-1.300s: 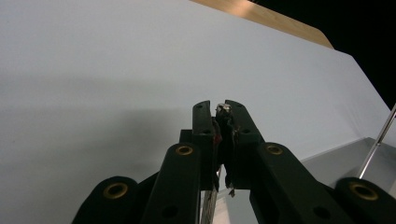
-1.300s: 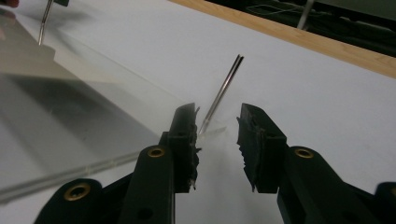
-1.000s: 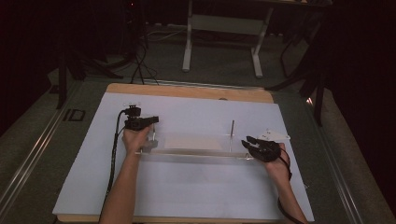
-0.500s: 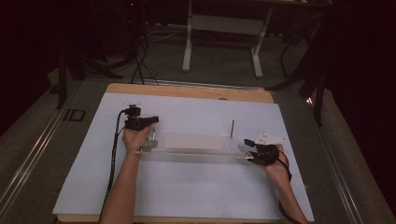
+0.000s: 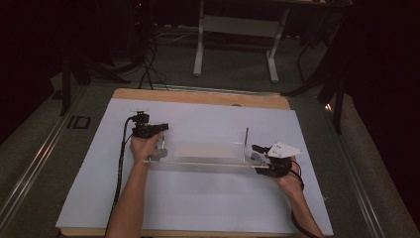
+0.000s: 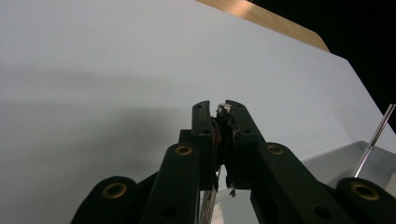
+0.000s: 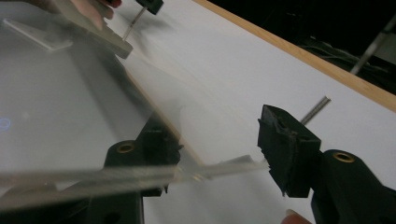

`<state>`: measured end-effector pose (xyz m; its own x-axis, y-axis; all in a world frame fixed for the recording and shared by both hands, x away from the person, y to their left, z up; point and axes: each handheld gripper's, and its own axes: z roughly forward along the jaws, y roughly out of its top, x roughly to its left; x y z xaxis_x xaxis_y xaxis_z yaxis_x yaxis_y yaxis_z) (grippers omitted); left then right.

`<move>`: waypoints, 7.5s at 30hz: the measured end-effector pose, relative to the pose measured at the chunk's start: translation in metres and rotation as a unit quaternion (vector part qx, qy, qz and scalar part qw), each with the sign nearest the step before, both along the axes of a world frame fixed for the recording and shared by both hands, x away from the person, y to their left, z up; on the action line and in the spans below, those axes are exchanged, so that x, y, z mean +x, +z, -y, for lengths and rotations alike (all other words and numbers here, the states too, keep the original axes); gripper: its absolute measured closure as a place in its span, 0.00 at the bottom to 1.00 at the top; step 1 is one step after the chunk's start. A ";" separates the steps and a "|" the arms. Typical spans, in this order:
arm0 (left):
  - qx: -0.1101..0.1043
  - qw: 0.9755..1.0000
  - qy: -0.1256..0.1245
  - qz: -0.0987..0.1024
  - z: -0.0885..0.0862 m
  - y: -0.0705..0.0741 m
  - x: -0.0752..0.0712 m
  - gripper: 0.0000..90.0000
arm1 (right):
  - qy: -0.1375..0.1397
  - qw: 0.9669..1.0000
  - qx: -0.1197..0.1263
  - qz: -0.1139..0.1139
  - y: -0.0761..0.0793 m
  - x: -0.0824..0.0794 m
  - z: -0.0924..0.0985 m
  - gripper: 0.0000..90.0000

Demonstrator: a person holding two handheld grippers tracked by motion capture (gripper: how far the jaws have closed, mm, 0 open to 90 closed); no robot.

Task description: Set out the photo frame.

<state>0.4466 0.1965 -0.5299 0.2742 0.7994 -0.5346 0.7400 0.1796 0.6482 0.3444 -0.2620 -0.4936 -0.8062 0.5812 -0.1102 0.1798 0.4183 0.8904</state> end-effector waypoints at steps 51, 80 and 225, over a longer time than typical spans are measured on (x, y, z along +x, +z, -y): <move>0.110 0.974 -0.088 0.176 -0.036 0.022 -0.071 0.60 | 0.012 0.999 0.023 -0.044 0.005 0.011 -0.001 0.56; 0.162 0.953 -0.125 0.224 -0.043 0.033 -0.105 0.53 | 0.000 0.998 0.032 -0.060 0.016 0.023 -0.002 0.55; 0.133 0.956 -0.057 0.257 0.017 0.065 -0.066 0.47 | -0.143 0.988 0.051 -0.009 0.028 0.050 -0.023 0.56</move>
<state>0.3807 0.1792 -0.4652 0.5394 0.8374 -0.0884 0.3168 -0.1046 0.9427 0.3943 -0.2391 -0.4659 -0.6080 0.7934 -0.0275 0.2938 0.2570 0.9207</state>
